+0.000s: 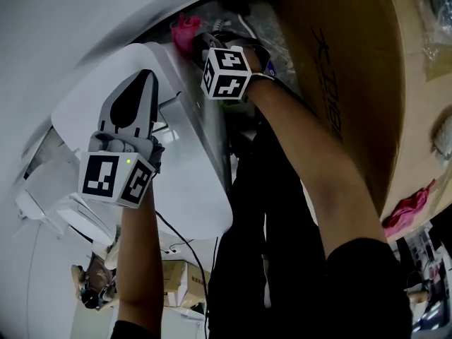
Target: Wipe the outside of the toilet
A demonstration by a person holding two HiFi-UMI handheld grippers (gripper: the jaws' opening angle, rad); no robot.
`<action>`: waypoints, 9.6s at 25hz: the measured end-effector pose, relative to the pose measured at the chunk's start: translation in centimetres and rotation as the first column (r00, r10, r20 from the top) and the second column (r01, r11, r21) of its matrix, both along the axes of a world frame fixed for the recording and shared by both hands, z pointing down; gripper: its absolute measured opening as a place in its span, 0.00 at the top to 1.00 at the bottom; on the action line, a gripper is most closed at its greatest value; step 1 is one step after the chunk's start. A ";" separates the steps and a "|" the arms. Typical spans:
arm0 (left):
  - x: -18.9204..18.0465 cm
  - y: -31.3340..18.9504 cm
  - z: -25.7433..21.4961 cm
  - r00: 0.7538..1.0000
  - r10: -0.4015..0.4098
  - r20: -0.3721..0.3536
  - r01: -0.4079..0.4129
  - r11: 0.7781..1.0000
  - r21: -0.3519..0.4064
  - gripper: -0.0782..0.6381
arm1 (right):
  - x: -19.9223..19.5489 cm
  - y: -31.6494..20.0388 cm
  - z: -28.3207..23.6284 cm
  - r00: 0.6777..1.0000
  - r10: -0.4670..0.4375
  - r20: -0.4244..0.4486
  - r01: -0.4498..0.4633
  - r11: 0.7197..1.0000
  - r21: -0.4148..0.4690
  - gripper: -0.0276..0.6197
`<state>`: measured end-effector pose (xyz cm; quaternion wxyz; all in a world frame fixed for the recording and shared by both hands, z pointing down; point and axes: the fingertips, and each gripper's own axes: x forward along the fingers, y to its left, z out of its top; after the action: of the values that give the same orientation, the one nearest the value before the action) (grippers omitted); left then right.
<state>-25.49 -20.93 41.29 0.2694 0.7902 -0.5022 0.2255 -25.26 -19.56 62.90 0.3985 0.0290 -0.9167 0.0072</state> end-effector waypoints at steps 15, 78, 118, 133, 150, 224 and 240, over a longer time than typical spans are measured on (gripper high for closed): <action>0.5 2.4 -0.4 0.999 -0.016 -0.038 0.015 1.000 -0.014 0.87 | -0.2 3.2 -0.3 0.999 -0.012 0.045 0.015 0.998 -0.065 0.84; 7.7 16.7 -1.3 0.984 0.127 -0.121 -0.137 0.988 -0.072 0.86 | 13.9 45.3 -2.2 0.976 -0.211 0.061 0.209 0.805 -0.555 0.84; 3.8 1.1 0.9 0.987 0.160 0.029 -0.158 0.986 -0.056 0.86 | -0.9 2.4 5.9 0.998 0.045 0.038 -0.037 0.982 -0.184 0.84; 6.3 7.4 0.3 0.987 0.151 -0.064 -0.154 0.987 -0.053 0.86 | 3.9 19.2 6.9 0.997 0.071 -0.003 -0.069 0.947 -0.314 0.84; 8.9 16.2 0.7 0.974 0.212 -0.078 -0.218 0.972 -0.084 0.86 | 7.6 35.1 7.3 0.991 0.126 -0.043 -0.132 0.899 -0.417 0.84; 4.7 8.9 1.8 0.991 0.101 0.090 -0.093 0.991 -0.098 0.87 | 2.6 15.7 13.5 0.999 0.045 -0.021 -0.048 0.972 -0.229 0.85; 6.1 13.9 2.5 0.988 0.146 0.049 -0.140 0.984 -0.112 0.87 | 7.8 37.3 14.9 0.993 0.064 -0.100 -0.095 0.930 -0.354 0.85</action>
<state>-19.39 -7.00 43.81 0.2805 0.8016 -0.4387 0.2937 -17.41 17.78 77.81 0.4360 -0.0066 -0.8799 0.1888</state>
